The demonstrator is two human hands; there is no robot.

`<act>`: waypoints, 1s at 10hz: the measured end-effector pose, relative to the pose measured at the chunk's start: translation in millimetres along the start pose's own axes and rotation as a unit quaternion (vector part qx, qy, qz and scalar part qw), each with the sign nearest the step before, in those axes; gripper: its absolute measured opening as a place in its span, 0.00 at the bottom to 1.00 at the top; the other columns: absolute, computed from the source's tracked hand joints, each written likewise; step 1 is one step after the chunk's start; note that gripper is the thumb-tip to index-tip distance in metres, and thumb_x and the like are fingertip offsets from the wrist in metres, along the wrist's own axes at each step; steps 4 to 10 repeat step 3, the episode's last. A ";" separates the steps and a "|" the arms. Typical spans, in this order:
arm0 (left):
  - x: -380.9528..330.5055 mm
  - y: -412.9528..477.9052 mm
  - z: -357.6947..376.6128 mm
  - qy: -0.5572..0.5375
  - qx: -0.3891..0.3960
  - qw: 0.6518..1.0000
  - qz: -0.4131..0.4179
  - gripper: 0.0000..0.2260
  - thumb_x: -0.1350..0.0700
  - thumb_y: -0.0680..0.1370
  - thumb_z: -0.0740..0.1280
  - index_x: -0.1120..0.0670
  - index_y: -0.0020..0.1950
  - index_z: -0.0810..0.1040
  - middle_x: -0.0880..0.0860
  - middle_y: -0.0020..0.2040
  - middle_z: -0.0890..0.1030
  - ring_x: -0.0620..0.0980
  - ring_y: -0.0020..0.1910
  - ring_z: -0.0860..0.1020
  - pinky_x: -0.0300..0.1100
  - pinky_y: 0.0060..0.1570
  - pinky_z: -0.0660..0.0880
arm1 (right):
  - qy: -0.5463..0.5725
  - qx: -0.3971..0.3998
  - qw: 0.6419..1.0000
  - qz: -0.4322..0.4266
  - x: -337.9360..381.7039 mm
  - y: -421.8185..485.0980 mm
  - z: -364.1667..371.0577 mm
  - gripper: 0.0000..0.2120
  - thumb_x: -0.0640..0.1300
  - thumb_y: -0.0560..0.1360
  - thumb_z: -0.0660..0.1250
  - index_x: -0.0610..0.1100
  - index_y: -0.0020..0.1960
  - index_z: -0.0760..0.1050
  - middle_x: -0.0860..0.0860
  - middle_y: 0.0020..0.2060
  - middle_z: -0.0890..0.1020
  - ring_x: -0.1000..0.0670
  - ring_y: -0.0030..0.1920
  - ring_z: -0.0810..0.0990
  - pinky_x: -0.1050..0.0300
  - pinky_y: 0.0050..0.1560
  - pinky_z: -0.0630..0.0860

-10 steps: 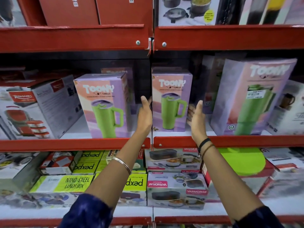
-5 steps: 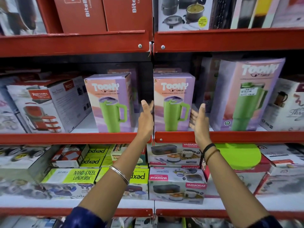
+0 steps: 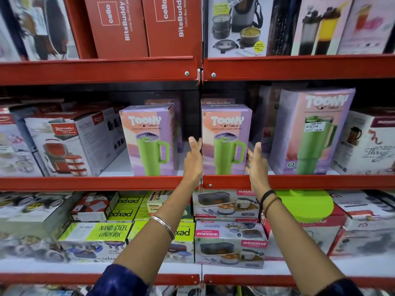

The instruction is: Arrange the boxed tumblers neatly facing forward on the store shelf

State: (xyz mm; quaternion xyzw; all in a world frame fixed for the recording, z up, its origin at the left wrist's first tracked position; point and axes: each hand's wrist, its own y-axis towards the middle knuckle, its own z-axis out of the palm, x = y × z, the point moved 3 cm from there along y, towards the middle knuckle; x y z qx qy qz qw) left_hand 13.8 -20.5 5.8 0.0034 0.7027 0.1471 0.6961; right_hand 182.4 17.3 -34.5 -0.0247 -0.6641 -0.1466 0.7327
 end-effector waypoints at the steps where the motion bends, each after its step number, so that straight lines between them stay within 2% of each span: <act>1: -1.5 -3.6 0.9 0.019 0.002 1.000 0.009 0.31 0.34 0.76 0.39 0.46 0.74 0.61 0.55 0.74 0.66 0.48 0.57 0.74 0.55 0.67 0.65 | -0.024 0.004 1.000 0.001 0.1 -3.6 1.6 0.45 0.80 0.64 0.48 0.47 0.62 0.74 0.44 0.63 0.79 0.42 0.64 0.75 0.38 0.67 0.69; 2: 3.9 -5.3 -2.9 0.039 -0.009 0.998 0.040 0.28 0.38 0.79 0.42 0.48 0.75 0.56 0.51 0.77 0.60 0.50 0.74 0.61 0.49 0.75 0.53 | -0.083 -0.025 0.995 -0.045 14.5 -22.7 5.6 0.33 0.67 0.76 0.48 0.42 0.58 0.77 0.40 0.58 0.80 0.40 0.62 0.75 0.46 0.63 0.69; 3: 5.4 -19.1 -10.3 0.060 -0.023 0.993 0.097 0.25 0.43 0.81 0.45 0.51 0.76 0.55 0.48 0.77 0.59 0.44 0.76 0.56 0.32 0.67 0.50 | -0.111 -0.048 0.980 -0.161 24.6 -41.2 9.0 0.27 0.55 0.80 0.51 0.42 0.74 0.60 0.45 0.75 0.63 0.49 0.75 0.60 0.52 0.75 0.54; 10: 5.4 -19.1 -10.3 0.060 -0.023 0.993 0.097 0.25 0.43 0.81 0.45 0.51 0.76 0.55 0.48 0.77 0.59 0.44 0.76 0.56 0.32 0.67 0.50 | -0.111 -0.048 0.980 -0.161 24.6 -41.2 9.0 0.27 0.55 0.80 0.51 0.42 0.74 0.60 0.45 0.75 0.63 0.49 0.75 0.60 0.52 0.75 0.54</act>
